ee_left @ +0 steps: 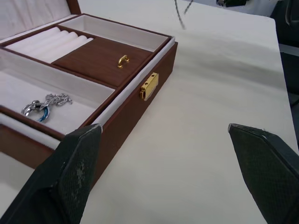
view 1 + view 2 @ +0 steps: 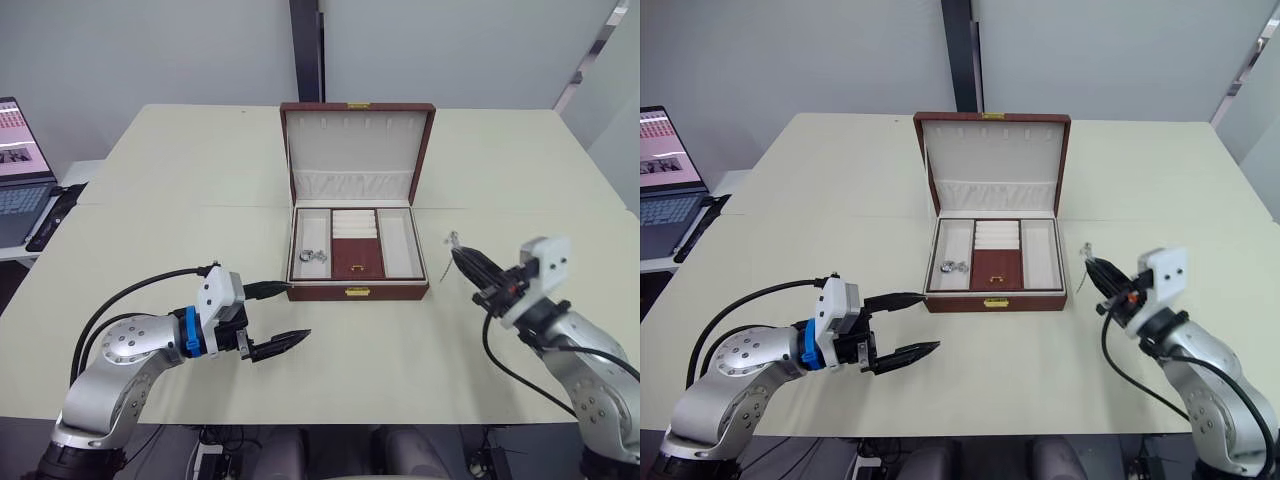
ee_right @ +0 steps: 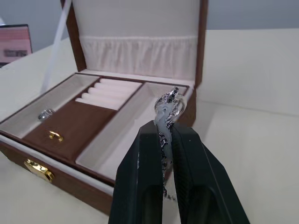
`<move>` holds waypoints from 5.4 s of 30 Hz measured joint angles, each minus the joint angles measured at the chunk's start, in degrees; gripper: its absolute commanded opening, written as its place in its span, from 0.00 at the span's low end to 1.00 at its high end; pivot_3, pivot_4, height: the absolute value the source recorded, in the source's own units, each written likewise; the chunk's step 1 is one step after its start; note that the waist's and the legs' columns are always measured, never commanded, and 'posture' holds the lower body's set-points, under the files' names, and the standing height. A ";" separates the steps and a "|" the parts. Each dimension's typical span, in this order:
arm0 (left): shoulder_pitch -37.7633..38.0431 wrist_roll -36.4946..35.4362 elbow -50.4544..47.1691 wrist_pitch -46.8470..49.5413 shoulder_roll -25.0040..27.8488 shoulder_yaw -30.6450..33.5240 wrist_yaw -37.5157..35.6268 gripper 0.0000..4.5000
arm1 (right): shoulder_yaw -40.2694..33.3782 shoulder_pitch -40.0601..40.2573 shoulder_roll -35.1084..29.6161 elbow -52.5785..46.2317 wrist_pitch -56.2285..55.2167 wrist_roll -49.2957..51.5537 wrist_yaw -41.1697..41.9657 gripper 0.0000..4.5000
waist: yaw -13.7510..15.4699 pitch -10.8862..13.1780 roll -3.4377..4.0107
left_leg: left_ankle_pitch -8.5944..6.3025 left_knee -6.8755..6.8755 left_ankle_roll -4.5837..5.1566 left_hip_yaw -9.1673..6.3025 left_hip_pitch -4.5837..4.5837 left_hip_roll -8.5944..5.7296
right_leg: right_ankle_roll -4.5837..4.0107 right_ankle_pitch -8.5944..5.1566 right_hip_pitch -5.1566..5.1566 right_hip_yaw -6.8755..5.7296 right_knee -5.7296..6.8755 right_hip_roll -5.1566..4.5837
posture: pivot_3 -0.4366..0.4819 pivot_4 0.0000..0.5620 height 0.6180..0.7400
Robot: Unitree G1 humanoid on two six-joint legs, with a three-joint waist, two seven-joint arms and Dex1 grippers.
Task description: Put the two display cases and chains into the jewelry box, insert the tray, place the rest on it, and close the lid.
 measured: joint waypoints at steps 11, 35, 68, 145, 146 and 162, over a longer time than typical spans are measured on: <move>6.26 -0.96 -5.17 0.99 -1.48 4.07 6.63 1.00 | 6.81 -14.02 1.34 8.19 4.41 0.03 -1.52 0.02 | 0.06 0.01 0.01 | 0.00 0.00 0.00 -0.03 -0.04 -0.01 | 0.00 0.00 -0.01 0.00 -0.04 -0.03 | 0.48 0.27 1.00; 11.61 -3.48 -13.37 5.40 -1.91 6.62 14.34 1.00 | 8.83 -16.68 5.06 19.12 1.67 -4.15 0.24 0.57 | 0.01 0.03 0.05 | 0.00 -0.03 0.00 -0.02 -0.05 -0.01 | 0.00 0.00 -0.01 0.00 -0.08 -0.02 | 0.48 0.27 1.00; -9.61 6.11 19.62 3.62 -2.88 8.10 18.55 0.58 | 4.77 -18.37 -11.62 43.58 -20.32 -15.38 21.40 0.48 | -0.04 0.17 0.18 | 0.00 -0.03 0.00 0.01 -0.19 0.01 | 0.01 0.01 -0.08 -0.02 -0.20 -0.05 | 0.48 0.27 1.00; 7.65 1.48 -1.75 0.77 -10.76 10.94 10.90 0.00 | 3.13 -8.29 -10.77 20.61 -0.69 -4.52 25.19 0.01 | -0.17 0.20 0.19 | -0.01 -0.02 0.00 0.07 -0.11 -0.05 | 0.01 0.02 0.02 0.06 -0.30 -0.06 | 0.48 0.27 1.00; 10.51 1.27 -3.47 -1.83 -11.74 12.31 10.70 0.00 | 2.94 -11.27 -11.97 25.18 -2.70 -5.49 26.25 0.01 | -0.04 0.21 0.17 | -0.01 -0.03 0.00 0.07 -0.12 -0.04 | 0.01 0.02 0.02 0.05 -0.32 -0.07 | 0.48 0.27 1.00; 32.44 -5.48 -22.00 -17.06 -20.05 18.63 11.85 0.00 | 9.41 -49.07 -8.31 78.58 -30.03 -18.89 36.73 0.01 | -0.16 0.29 0.21 | -0.01 -0.03 0.00 0.09 -0.11 0.00 | 0.00 0.02 0.02 0.06 -0.31 -0.05 | 0.48 0.27 1.00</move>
